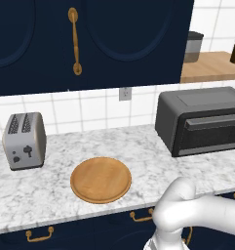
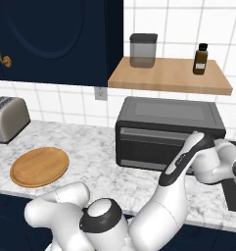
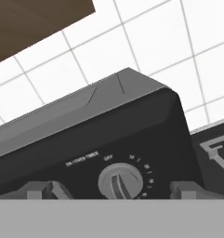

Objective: Pick up the kebab skewer and baguette bread, and place them inside the toaster oven. Close the toaster oven door and start by setting the timer.

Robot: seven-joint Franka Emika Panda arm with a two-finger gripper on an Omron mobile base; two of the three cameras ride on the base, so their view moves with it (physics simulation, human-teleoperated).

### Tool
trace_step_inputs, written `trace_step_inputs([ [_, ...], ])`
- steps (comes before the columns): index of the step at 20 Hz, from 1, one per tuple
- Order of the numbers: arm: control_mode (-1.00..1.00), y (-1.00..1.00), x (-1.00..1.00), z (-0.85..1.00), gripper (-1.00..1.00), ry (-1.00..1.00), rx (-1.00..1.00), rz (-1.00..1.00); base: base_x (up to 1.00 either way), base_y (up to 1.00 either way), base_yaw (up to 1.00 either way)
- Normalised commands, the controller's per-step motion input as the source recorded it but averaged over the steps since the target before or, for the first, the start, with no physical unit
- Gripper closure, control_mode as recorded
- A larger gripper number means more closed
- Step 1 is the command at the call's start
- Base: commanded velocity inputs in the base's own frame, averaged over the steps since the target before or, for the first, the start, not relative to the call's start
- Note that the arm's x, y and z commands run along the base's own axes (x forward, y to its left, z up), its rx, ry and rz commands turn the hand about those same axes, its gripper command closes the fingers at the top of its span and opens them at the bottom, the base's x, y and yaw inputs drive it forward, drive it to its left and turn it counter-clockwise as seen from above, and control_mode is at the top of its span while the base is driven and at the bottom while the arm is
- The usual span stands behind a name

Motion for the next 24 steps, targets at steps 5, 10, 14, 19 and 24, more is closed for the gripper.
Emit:
trace_step_inputs([
  [5, -1.0, 0.0, 0.12, -0.13, -1.0, -0.01, 0.0, 0.0, 0.0, 0.0, 0.0],
  [10, -1.0, 0.0, 0.11, -0.17, -1.0, -0.02, 0.0, 0.0, 0.0, 0.0, 0.0],
  [14, -1.0, 0.0, 0.08, -0.14, -1.0, 0.0, 0.0, 0.0, 0.0, 0.0, 0.0],
  [19, -1.0, 0.0, 0.01, -0.09, -1.0, 0.0, 0.0, 0.0, 0.0, 0.0, 0.0],
  [24, -1.0, 0.01, 0.12, -0.13, -1.0, 0.0, 0.0, 0.0, 0.0, 0.0, 0.0],
])
